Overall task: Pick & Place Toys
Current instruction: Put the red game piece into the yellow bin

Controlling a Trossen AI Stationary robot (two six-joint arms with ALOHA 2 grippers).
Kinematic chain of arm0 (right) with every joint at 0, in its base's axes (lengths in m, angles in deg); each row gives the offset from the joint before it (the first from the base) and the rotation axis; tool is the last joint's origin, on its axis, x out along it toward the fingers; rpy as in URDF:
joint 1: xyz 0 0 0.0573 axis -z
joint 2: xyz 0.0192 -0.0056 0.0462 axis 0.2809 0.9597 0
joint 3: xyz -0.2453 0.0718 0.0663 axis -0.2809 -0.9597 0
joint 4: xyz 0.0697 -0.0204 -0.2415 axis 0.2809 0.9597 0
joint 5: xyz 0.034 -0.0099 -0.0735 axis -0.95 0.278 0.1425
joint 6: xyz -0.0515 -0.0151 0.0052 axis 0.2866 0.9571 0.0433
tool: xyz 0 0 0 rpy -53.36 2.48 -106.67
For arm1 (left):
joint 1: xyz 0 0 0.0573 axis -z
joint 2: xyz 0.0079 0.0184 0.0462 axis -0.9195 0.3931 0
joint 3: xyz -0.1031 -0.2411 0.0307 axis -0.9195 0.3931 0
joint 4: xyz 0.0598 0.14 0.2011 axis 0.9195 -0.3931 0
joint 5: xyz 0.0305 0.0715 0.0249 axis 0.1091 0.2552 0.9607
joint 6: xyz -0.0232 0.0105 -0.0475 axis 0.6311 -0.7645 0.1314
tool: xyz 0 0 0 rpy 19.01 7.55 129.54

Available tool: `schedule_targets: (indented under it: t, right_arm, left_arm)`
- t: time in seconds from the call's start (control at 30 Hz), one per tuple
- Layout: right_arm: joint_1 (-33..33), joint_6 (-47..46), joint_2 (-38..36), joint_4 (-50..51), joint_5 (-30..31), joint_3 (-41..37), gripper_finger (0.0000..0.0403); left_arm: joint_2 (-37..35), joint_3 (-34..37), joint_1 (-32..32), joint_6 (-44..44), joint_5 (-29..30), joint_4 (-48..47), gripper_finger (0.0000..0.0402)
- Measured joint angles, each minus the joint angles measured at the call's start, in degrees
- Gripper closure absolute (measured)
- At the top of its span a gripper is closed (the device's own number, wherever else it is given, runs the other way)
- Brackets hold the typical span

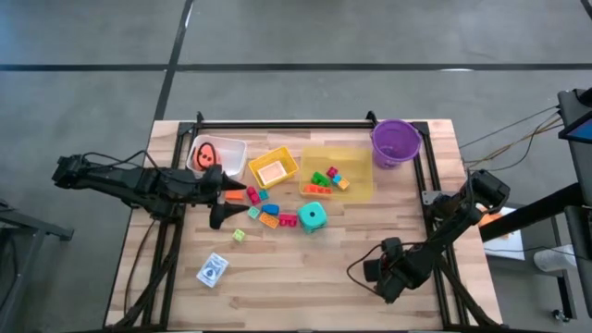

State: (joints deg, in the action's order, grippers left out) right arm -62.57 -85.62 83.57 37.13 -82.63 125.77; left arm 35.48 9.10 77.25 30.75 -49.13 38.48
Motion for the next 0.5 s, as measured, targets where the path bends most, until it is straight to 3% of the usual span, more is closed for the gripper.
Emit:
schedule_targets:
  t: [0.27, 0.5]
  right_arm:
    - [0.07, 2.28, 0.21, 2.26, 1.99, 2.08, 0.0242]
    - [1.5, 7.07, -0.13, 12.93, 5.54, 8.23, 0.0242]
  left_arm:
    - [0.0, 0.0, 0.0, -0.03, 0.02, 0.63, 0.0043]
    - [0.0, 0.0, 0.0, -0.02, 0.34, 0.77, 0.0043]
